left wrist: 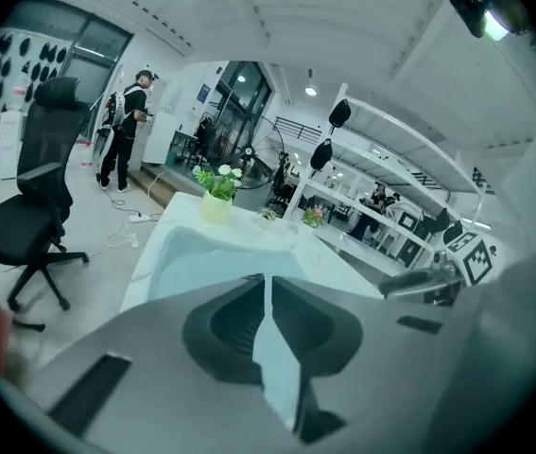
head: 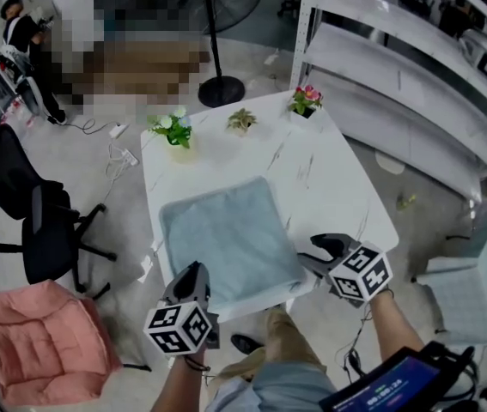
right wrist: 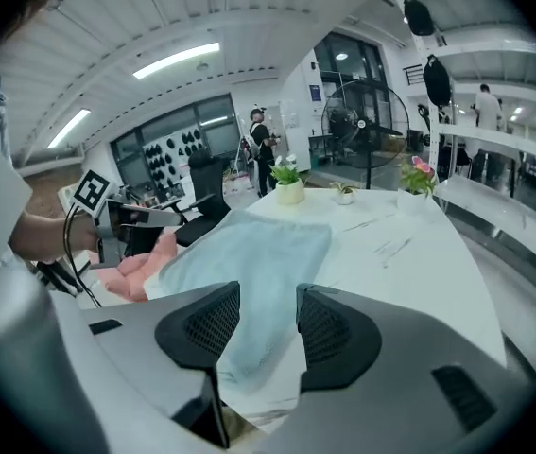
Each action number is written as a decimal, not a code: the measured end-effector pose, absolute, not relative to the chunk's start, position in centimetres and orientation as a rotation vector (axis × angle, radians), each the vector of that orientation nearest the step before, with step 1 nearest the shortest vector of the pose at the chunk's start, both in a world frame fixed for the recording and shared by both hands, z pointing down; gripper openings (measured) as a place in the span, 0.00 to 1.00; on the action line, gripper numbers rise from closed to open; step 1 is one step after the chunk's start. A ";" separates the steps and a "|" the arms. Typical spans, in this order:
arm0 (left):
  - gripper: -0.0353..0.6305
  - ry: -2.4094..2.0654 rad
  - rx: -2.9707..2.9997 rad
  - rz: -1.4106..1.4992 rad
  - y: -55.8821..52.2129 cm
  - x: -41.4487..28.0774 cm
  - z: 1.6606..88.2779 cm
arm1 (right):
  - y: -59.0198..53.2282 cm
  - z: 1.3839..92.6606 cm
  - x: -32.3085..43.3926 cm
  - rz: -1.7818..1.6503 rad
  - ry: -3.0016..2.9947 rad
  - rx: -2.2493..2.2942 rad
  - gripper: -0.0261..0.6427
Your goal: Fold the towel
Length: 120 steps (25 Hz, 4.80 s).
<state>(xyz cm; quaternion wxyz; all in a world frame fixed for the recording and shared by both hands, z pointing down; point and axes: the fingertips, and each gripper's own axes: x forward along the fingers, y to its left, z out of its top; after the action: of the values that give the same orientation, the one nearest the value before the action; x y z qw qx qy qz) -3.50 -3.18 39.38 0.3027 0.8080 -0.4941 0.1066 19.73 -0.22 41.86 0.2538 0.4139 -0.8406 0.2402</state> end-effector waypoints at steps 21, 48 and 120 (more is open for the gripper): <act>0.10 -1.238 2.016 0.391 -4.6 -3.6 46.3 | -5.6 49.2 19.2 1.034 -2.105 1.245 0.32; 0.10 -1.083 2.031 0.429 -10.0 0.8 48.2 | -11.2 52.5 17.5 1.026 -1.985 1.138 0.12; 0.07 -1.186 1.866 0.082 -0.9 -18.6 45.6 | -8.5 48.1 -12.6 0.587 -2.047 0.759 0.36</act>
<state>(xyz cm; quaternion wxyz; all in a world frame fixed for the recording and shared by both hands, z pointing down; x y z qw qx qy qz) -18.56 -0.86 45.59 0.4478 0.7541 -0.4793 0.0333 -12.56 -8.51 48.07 0.4263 0.3036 -0.8192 0.2347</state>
